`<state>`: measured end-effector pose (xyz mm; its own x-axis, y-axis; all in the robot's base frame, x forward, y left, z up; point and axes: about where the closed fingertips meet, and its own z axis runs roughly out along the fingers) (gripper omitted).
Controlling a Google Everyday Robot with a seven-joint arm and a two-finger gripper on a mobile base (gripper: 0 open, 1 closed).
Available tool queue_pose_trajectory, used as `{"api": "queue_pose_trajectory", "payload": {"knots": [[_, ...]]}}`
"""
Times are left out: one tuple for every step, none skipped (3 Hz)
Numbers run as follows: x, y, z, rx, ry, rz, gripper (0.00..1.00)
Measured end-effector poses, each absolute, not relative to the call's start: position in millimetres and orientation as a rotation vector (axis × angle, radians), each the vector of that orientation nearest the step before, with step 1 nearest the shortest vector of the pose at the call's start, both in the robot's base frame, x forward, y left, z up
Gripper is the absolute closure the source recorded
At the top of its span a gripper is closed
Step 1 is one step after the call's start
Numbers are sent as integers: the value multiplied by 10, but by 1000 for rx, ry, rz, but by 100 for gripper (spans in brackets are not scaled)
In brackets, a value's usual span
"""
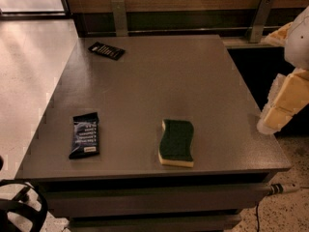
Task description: Move sponge near rxbar chocolate
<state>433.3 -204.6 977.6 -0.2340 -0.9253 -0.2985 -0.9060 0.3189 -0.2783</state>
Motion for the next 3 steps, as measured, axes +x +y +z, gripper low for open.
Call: {"api": "queue_pose_trajectory", "payload": {"knots": [[4217, -1910, 9477, -1475, 2178, 80, 0], [4160, -1762, 9188, -1324, 2140, 211, 0], [4146, -1586, 8911, -1205, 2089, 305, 0]]}}
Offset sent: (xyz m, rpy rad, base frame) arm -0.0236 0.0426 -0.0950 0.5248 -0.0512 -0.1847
